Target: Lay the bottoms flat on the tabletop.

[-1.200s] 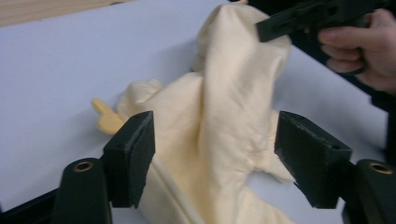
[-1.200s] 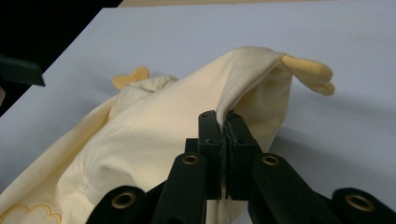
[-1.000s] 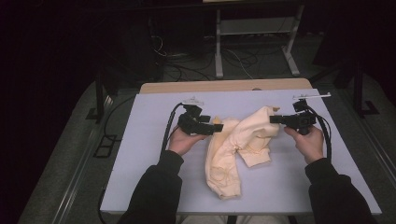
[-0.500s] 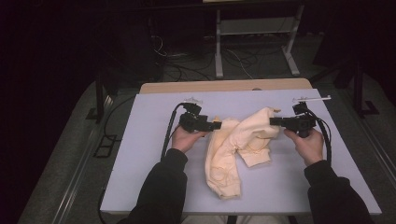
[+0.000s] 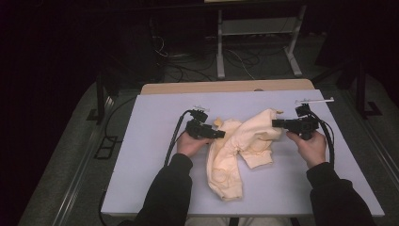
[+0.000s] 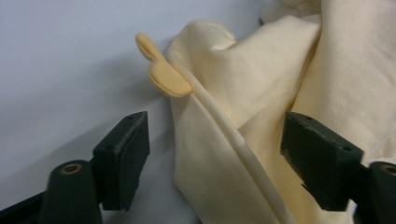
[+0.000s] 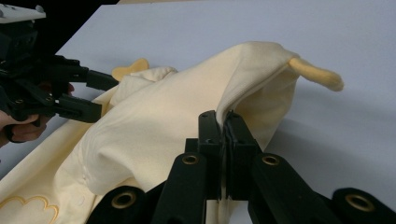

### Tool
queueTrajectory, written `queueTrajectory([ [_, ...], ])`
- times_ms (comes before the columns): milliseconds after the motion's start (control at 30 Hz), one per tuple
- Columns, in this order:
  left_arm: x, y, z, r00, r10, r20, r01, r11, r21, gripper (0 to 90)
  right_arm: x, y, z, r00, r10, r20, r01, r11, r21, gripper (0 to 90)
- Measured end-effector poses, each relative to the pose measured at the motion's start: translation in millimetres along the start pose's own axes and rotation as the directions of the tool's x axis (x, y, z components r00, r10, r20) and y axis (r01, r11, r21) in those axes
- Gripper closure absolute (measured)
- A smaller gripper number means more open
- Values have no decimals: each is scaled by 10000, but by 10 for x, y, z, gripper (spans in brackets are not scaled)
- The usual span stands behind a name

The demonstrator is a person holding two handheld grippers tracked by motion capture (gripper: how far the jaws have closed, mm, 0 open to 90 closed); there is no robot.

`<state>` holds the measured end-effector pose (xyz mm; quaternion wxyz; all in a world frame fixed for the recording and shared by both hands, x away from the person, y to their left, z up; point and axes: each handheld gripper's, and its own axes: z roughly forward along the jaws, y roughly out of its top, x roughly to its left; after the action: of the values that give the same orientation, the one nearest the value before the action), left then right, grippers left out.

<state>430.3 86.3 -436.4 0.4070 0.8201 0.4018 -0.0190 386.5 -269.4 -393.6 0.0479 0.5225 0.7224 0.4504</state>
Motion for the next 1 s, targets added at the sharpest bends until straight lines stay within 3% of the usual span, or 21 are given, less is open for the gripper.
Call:
queueTrajectory([
  [200,32,-2,-6,9998,-177,133,180,9995,-242,496,2,-2,2,10000,-6,5,6,10000,-2,858],
  [500,132,-77,-87,9987,-505,-115,501,9983,-306,819,4,-6,1,10000,-23,13,24,10000,-14,858],
  [633,138,-70,-133,9994,-260,-245,251,9990,-366,851,-1,-8,2,10000,11,2,-11,10000,-7,858],
  [767,112,-51,-202,9987,106,-508,-146,9967,-801,856,-5,-6,8,10000,1,15,-1,10000,18,858],
  [867,103,-20,-291,9984,35,-558,-115,9896,-1431,858,-11,-4,5,10000,14,10,-14,10000,22,858],
  [1000,125,11,-435,9982,-364,-485,247,9746,-2228,858,-26,11,5,10000,-11,24,11,10000,-18,858],
])
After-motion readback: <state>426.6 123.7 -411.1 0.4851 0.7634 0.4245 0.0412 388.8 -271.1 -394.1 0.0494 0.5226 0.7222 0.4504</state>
